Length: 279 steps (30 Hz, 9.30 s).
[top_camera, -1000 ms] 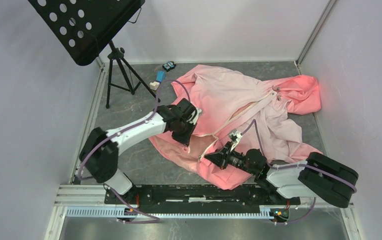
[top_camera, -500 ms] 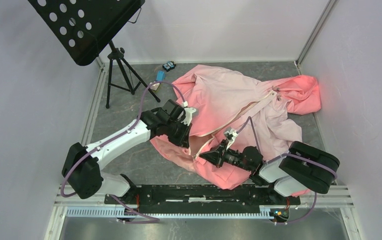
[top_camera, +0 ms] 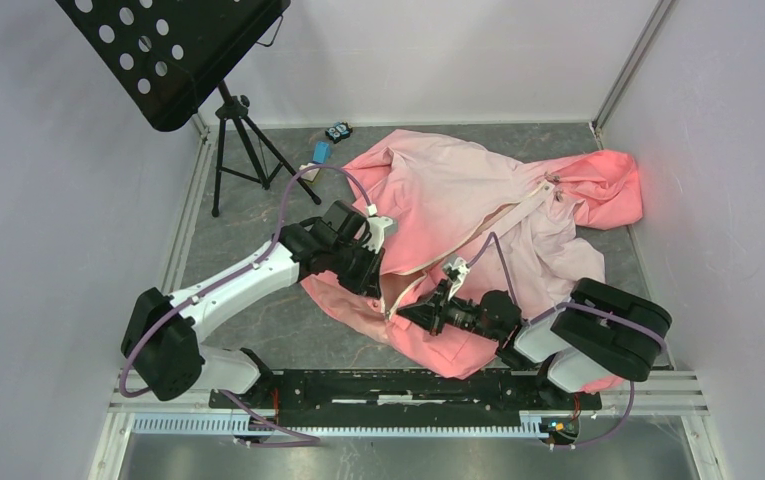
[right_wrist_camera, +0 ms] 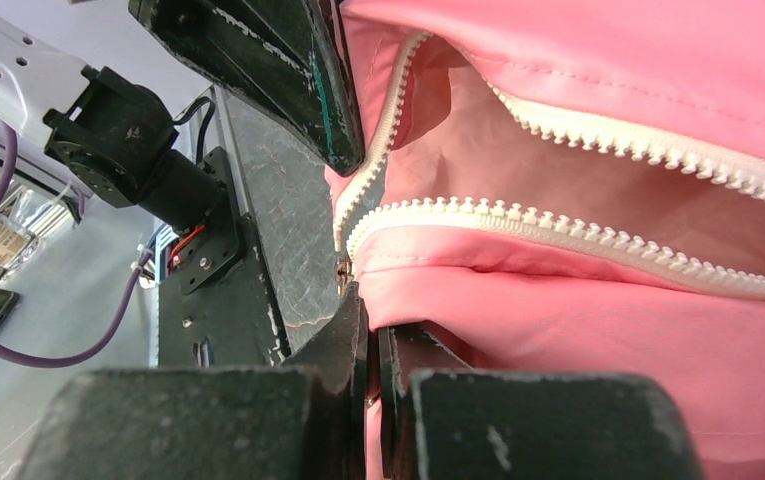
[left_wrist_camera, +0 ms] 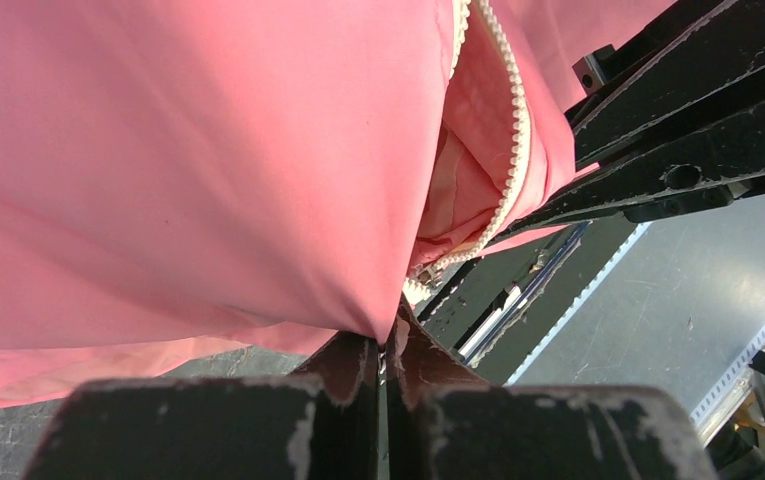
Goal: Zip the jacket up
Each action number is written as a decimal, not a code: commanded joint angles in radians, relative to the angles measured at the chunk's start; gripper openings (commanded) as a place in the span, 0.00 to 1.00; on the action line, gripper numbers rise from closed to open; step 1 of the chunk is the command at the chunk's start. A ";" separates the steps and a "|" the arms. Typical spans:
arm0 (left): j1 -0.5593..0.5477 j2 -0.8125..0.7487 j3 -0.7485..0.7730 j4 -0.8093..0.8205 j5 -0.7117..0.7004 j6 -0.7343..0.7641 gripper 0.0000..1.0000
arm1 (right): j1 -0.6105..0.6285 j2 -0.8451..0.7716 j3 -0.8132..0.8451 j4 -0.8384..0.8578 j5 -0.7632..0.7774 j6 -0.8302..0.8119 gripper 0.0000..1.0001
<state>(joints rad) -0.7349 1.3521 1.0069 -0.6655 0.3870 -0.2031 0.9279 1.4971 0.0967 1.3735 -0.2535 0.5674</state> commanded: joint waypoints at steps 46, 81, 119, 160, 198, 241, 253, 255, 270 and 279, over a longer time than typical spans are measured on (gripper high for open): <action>0.006 0.002 -0.018 0.043 0.087 0.013 0.02 | 0.032 0.005 0.014 0.158 0.088 -0.016 0.00; 0.012 -0.536 -0.293 0.222 -0.168 -0.515 0.91 | 0.020 0.042 0.029 0.156 0.108 0.031 0.00; 0.012 -0.574 -0.767 0.741 -0.189 -1.290 0.52 | 0.021 0.062 0.028 0.194 0.115 0.086 0.01; 0.011 -0.513 -0.898 1.009 -0.187 -1.466 0.56 | 0.022 0.069 0.026 0.219 0.125 0.092 0.01; -0.001 -0.470 -0.949 1.164 -0.186 -1.280 0.05 | 0.023 0.102 0.035 0.216 0.156 0.217 0.00; -0.009 -0.566 -0.986 1.124 -0.169 -1.294 0.36 | 0.026 0.161 0.017 0.237 0.186 0.500 0.00; -0.009 -0.572 -0.986 1.145 -0.132 -1.367 0.50 | 0.026 0.182 0.018 0.275 0.182 0.509 0.00; -0.009 -0.578 -0.989 1.145 -0.145 -1.380 0.50 | 0.026 0.181 0.020 0.276 0.179 0.508 0.00; -0.011 -0.517 -0.965 1.112 -0.191 -1.475 0.40 | 0.027 0.176 0.010 0.289 0.184 0.507 0.00; -0.015 -0.441 -0.914 1.110 -0.200 -1.455 0.33 | 0.028 0.183 0.005 0.317 0.184 0.511 0.00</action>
<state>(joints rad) -0.7422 0.8833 0.0517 0.4252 0.2100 -1.6371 0.9600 1.6703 0.1047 1.4788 -0.0784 1.0843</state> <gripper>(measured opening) 0.347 0.022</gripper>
